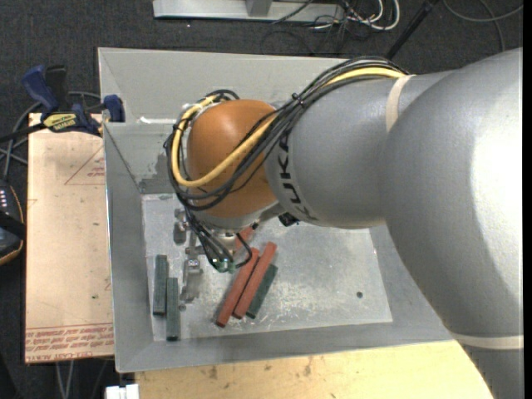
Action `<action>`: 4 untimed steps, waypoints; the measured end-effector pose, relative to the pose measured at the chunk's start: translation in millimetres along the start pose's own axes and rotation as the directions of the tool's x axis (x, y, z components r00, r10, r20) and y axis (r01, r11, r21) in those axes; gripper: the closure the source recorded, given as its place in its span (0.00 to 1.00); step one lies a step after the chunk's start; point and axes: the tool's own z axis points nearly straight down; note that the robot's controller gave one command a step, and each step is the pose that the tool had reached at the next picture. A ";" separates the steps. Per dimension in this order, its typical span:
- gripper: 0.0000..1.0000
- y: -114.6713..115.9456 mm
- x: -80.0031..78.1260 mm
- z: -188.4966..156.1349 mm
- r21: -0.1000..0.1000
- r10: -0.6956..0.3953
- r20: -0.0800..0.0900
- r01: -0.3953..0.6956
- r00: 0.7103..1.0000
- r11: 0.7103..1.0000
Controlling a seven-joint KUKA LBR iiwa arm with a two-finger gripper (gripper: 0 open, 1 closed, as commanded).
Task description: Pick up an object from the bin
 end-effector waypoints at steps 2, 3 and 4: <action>0.00 1.1 -5.4 72.9 0.002 -0.365 0.013 0.365 0.931 0.931; 0.00 -88.9 -18.8 72.4 0.006 -0.430 0.011 0.430 0.903 0.903; 0.00 -167.8 -38.7 45.9 0.006 -0.338 0.012 0.338 0.941 0.941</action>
Offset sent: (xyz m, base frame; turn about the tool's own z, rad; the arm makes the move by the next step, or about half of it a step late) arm -0.0432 0.0174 -0.0551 -0.2634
